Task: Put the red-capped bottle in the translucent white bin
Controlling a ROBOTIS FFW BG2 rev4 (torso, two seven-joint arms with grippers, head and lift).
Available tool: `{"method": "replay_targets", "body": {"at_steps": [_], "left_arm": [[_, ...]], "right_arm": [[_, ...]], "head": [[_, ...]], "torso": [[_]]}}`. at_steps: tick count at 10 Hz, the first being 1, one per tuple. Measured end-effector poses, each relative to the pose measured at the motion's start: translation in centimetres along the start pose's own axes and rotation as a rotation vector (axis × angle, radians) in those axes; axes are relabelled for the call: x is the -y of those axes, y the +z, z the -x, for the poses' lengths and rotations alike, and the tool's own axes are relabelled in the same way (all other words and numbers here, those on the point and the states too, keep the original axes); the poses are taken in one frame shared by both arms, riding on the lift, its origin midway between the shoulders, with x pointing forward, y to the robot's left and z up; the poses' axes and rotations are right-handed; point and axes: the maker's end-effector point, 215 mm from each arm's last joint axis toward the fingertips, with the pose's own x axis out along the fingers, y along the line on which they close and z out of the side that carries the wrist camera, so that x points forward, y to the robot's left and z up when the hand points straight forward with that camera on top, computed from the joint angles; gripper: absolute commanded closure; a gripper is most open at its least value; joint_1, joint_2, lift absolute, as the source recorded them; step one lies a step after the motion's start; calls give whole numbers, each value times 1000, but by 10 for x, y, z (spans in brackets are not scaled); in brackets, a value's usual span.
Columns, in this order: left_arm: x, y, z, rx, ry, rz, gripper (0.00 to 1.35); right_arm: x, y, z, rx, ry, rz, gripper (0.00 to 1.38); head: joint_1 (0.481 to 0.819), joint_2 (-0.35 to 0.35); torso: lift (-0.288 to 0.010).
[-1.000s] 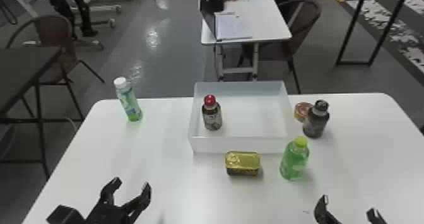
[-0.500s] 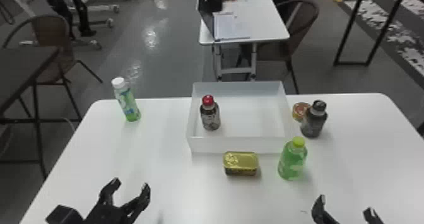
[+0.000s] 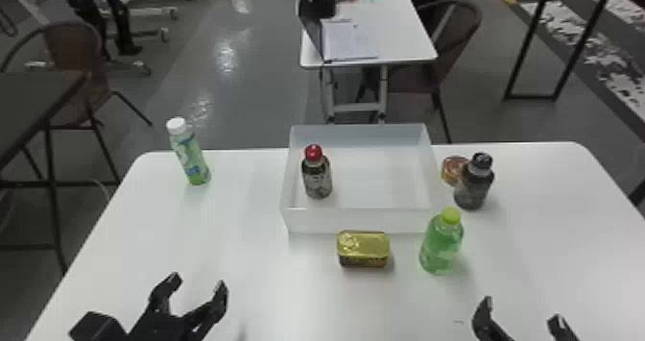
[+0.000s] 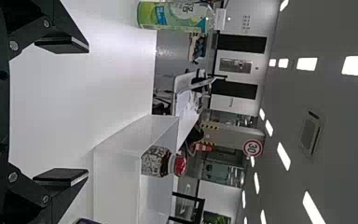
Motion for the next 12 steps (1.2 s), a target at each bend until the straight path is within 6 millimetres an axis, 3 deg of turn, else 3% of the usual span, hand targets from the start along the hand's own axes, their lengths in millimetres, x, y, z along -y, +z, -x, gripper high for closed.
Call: {"method": "replay_targets", "body": {"at_steps": [12], "left_arm": [[-1, -2, -1, -8, 2, 14, 298]], "right_arm": [[1, 0, -2, -3, 3, 5, 231]], "head": [[695, 100]], "torso": [[-74]]}}
